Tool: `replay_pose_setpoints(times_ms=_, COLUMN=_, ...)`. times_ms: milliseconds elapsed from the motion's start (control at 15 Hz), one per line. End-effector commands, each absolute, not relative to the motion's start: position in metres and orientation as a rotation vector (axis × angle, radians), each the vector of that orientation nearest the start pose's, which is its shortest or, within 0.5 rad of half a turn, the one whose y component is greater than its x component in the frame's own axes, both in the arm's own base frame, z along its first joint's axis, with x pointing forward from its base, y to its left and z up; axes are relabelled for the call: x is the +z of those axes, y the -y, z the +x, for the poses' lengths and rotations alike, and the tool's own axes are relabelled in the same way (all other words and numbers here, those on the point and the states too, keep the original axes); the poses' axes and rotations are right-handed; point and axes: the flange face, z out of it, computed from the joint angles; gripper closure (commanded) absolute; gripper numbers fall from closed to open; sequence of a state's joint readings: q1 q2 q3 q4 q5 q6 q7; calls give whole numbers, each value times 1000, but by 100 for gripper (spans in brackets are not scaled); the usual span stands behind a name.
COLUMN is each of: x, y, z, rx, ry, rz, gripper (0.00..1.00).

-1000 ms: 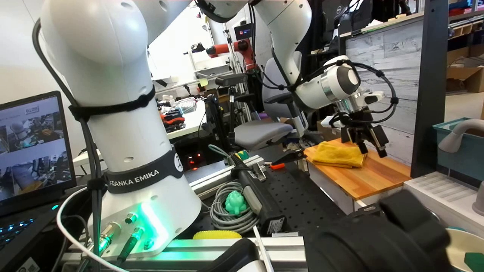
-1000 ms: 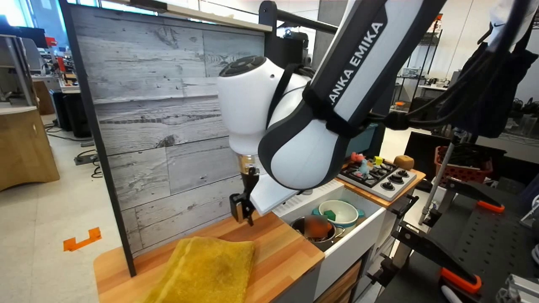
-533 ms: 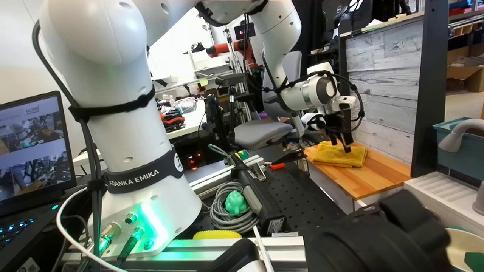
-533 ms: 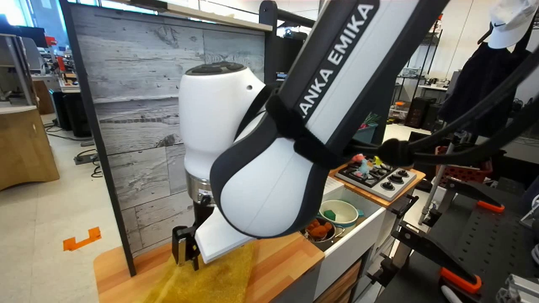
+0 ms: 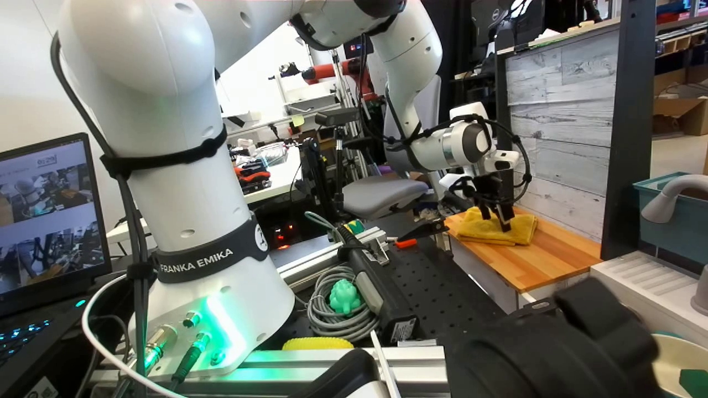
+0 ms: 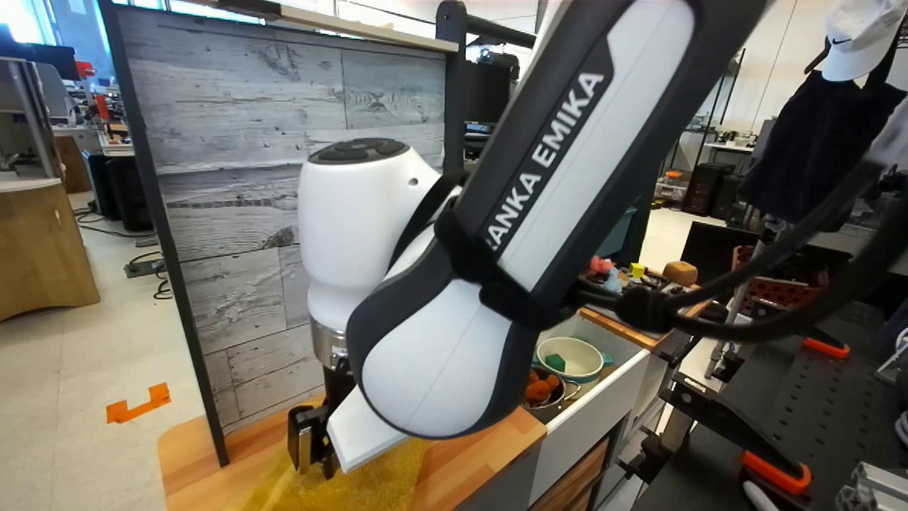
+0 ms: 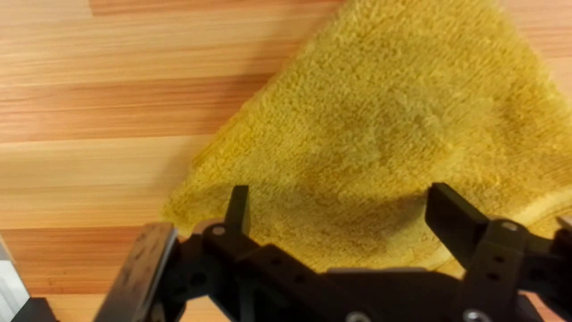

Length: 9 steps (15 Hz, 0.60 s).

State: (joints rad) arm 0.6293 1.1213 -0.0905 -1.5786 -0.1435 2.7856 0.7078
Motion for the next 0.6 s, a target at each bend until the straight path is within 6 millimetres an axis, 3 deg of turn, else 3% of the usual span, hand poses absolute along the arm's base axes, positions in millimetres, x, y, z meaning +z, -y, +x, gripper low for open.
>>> replay_pose_setpoints(times_ms=0, x=-41, y=-380, z=553, rx=-229, ry=104, rz=-3150, gripper=0)
replay_pose_setpoints(times_ms=133, x=-48, y=-386, z=553, rx=-194, ry=116, rz=-3157, gripper=0)
replay_pose_setpoints(times_ms=267, x=-48, y=-371, z=562, rx=-157, ry=82, rz=-3203, gripper=0)
replay_pose_setpoints(times_ms=533, x=-38, y=-315, z=591, rx=-180, ry=-49, rz=-3300, gripper=0)
